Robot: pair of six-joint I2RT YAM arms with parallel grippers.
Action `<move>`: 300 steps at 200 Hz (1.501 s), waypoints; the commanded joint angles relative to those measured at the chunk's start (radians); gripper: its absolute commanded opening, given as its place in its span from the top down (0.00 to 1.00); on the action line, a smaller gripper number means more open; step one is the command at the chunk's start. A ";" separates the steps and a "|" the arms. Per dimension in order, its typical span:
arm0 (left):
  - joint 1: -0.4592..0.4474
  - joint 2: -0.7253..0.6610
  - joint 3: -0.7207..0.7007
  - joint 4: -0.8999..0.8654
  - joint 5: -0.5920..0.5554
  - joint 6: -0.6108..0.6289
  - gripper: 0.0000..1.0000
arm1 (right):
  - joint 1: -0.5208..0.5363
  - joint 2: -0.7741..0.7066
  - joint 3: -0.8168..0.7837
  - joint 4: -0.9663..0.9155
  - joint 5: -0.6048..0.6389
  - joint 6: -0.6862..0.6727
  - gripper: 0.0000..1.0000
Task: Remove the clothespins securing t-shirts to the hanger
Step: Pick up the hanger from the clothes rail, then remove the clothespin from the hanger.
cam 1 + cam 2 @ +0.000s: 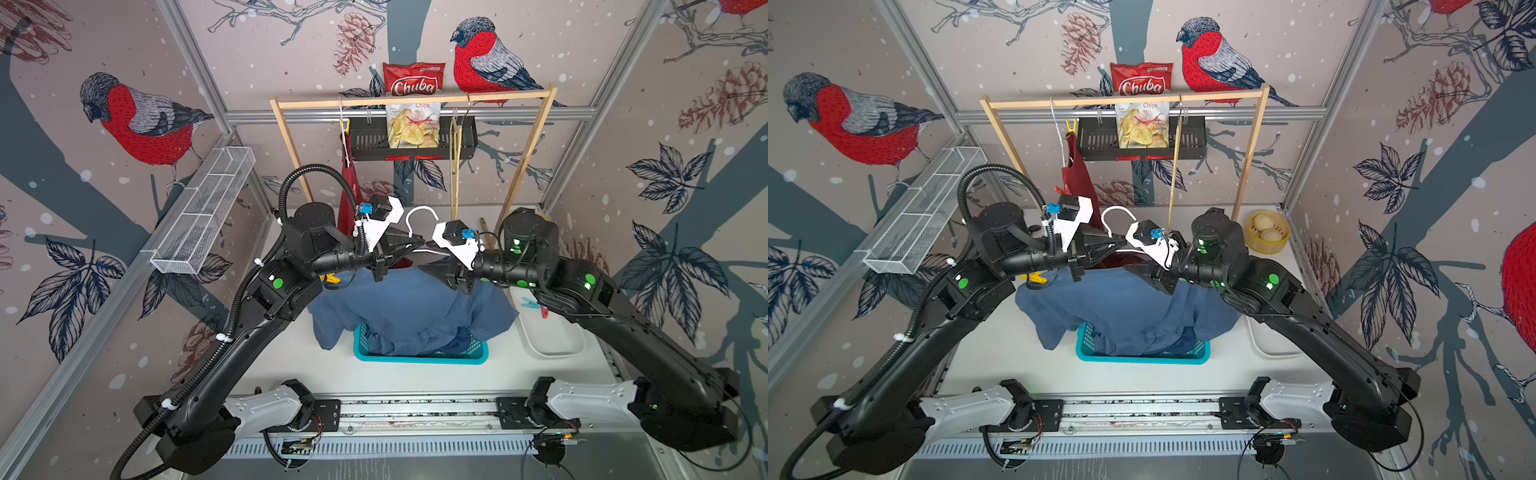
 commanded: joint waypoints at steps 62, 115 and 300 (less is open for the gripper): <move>0.239 -0.019 0.043 -0.047 0.443 0.088 1.00 | -0.381 -0.122 0.004 -0.024 -0.392 0.167 0.11; 0.262 -0.018 0.043 -0.053 0.520 0.076 1.00 | -0.439 -0.120 -0.073 0.040 -0.608 0.189 0.10; 0.276 -0.003 0.037 -0.005 0.502 0.024 1.00 | -0.386 -0.121 -0.223 0.174 -0.644 0.198 0.86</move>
